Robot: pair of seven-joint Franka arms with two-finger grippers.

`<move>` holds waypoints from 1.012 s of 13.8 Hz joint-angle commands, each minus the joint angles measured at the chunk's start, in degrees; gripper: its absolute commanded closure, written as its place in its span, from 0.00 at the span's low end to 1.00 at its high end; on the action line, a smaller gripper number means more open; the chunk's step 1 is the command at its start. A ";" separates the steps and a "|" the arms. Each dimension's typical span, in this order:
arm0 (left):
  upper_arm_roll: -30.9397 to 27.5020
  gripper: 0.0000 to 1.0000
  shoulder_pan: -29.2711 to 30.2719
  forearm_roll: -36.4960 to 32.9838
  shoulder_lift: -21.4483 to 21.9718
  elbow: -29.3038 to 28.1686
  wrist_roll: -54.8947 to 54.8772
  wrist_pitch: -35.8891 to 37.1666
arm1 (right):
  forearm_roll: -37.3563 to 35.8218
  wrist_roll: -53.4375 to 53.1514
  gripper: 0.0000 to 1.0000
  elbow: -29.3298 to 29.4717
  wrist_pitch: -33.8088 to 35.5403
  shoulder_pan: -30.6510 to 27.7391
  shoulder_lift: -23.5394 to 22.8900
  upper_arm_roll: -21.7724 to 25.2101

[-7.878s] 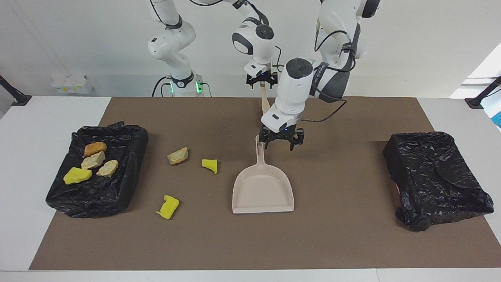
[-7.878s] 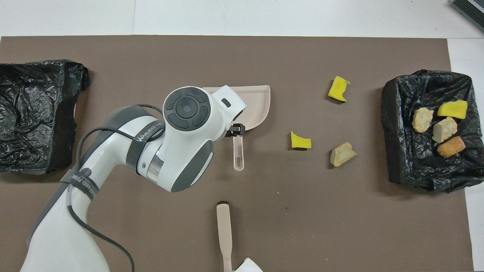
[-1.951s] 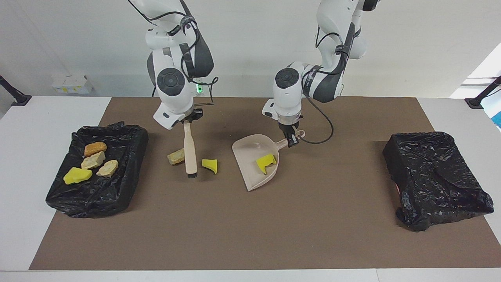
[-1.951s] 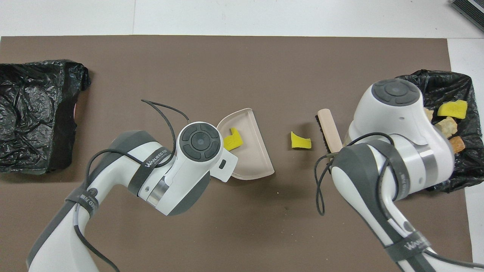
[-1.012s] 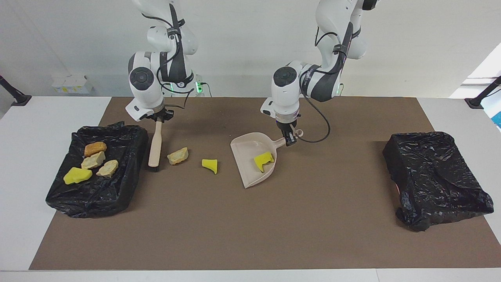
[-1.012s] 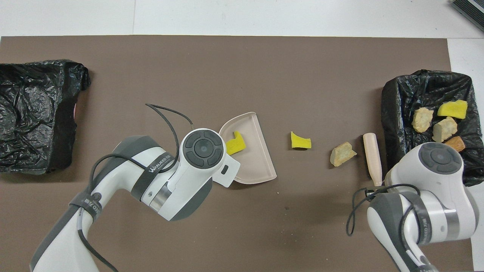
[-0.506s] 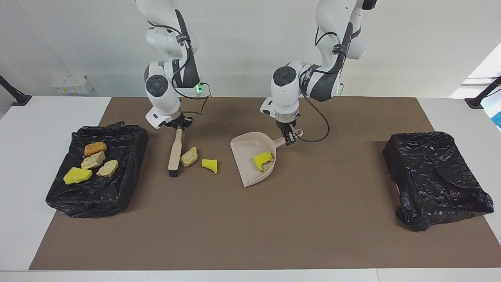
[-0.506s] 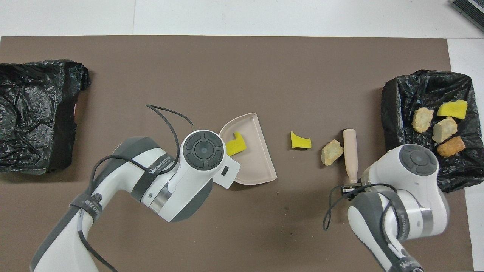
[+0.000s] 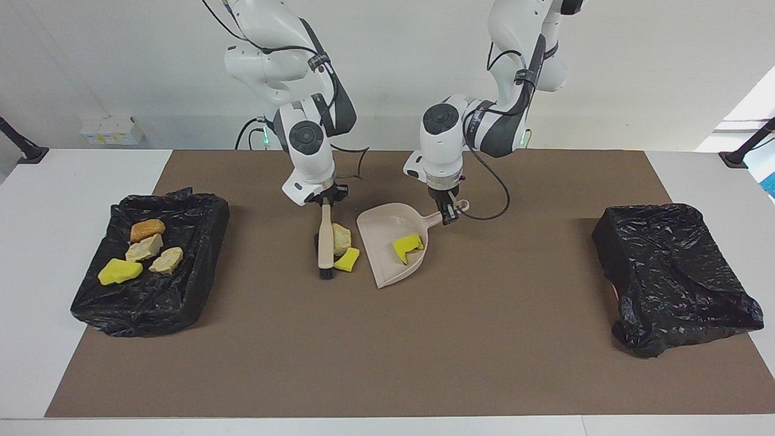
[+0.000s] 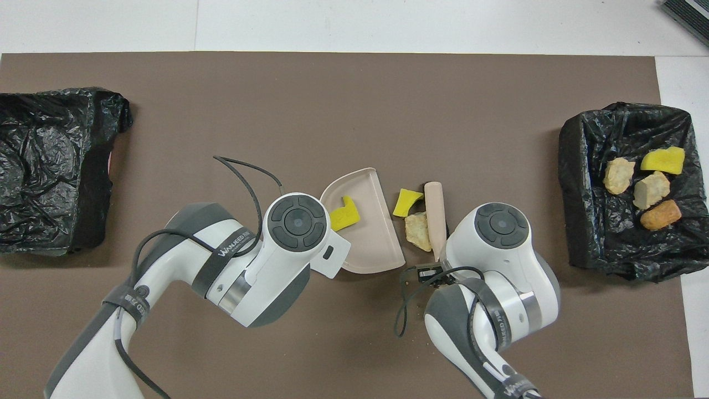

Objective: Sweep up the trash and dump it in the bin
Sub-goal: 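Sweep the remaining pieces into the dustpan with the right gripper's brush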

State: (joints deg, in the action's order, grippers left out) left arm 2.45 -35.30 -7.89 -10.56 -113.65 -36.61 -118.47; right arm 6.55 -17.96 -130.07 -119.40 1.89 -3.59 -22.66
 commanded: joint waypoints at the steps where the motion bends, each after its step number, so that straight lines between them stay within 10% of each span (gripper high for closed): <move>1: -0.34 1.00 -0.30 -0.38 2.21 -3.07 -1.00 -1.15 | 6.52 3.09 1.00 0.43 -0.40 3.29 -0.27 -0.28; 14: -0.34 1.00 3.65 -0.29 1.16 -2.20 -16.89 -4.23 | 8.14 16.99 1.00 4.74 16.55 -2.23 4.91 0.95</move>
State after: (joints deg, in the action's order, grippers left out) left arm 1.96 -33.17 -7.89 -10.55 -114.09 -48.77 -120.83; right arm 16.28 -3.25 -125.67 -105.94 3.04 -0.80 -21.59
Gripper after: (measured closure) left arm 0.683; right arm 0.736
